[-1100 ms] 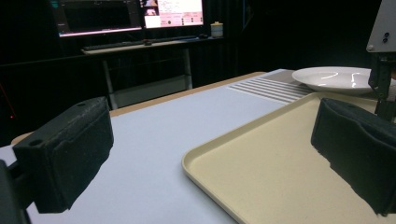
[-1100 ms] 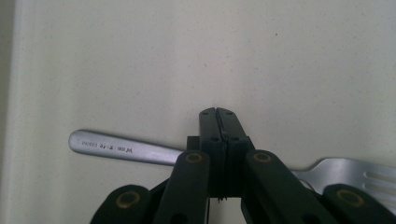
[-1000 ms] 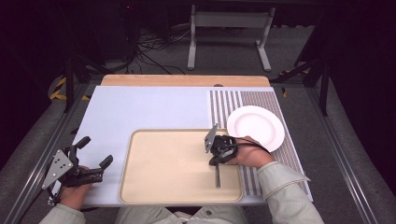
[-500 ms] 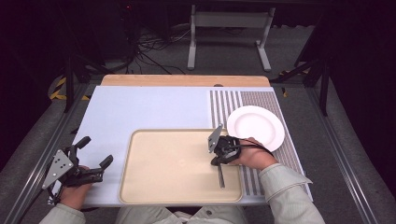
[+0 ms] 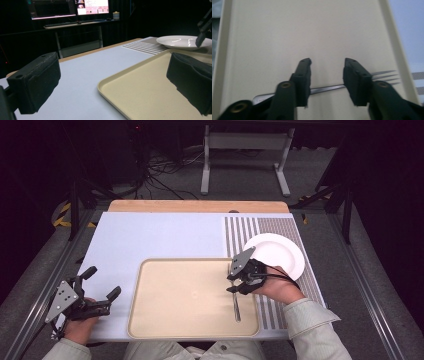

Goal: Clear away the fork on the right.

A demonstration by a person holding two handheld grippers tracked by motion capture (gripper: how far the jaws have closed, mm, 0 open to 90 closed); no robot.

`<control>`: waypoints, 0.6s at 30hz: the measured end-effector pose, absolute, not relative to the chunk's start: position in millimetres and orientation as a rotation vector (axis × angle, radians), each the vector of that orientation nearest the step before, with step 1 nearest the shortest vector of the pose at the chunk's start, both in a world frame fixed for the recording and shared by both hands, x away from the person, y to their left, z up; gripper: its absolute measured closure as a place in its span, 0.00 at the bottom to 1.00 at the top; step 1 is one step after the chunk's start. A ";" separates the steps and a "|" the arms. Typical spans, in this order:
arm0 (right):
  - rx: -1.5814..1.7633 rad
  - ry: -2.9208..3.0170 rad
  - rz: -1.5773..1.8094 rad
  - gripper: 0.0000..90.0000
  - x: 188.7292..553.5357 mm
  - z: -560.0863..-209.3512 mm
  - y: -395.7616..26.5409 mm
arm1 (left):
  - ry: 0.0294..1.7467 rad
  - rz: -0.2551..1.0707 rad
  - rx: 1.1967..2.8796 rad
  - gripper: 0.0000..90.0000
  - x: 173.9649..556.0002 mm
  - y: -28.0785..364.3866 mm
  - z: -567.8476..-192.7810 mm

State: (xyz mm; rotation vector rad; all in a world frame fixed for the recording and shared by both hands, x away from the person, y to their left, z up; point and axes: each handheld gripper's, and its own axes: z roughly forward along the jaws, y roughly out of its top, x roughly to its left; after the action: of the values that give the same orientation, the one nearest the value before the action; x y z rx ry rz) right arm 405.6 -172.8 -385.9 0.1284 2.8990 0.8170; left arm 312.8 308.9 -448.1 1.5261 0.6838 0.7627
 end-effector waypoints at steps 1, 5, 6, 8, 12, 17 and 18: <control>0.157 2.861 0.849 0.50 404.1 -382.4 -175.6 | 0.685 0.763 1.526 0.00 312.8 309.1 -448.1; 0.210 2.774 0.931 0.39 399.4 -371.7 -185.5 | 0.685 0.763 1.526 0.00 312.6 308.6 -448.2; 0.227 2.761 0.952 0.37 398.1 -369.7 -187.7 | 0.685 0.764 1.527 0.00 312.6 308.6 -448.4; 0.238 2.734 0.977 0.33 396.1 -366.5 -192.4 | 0.687 0.763 1.526 0.00 312.5 308.7 -448.4; 0.270 2.682 1.012 0.27 391.1 -364.3 -201.4 | 0.686 0.764 1.525 0.00 312.5 308.2 -448.1; 0.321 2.592 1.071 0.22 382.2 -363.6 -214.9 | 0.687 0.766 1.526 0.00 312.7 309.0 -447.9; 0.332 2.572 1.089 0.21 380.4 -363.1 -217.8 | 0.688 0.766 1.526 0.00 312.8 309.1 -447.9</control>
State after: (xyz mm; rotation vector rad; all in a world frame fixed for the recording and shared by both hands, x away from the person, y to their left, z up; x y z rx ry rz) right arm 380.4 -217.8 -363.1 0.3322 2.5719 1.0886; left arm 312.8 309.1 -447.9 1.5257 0.6875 0.7659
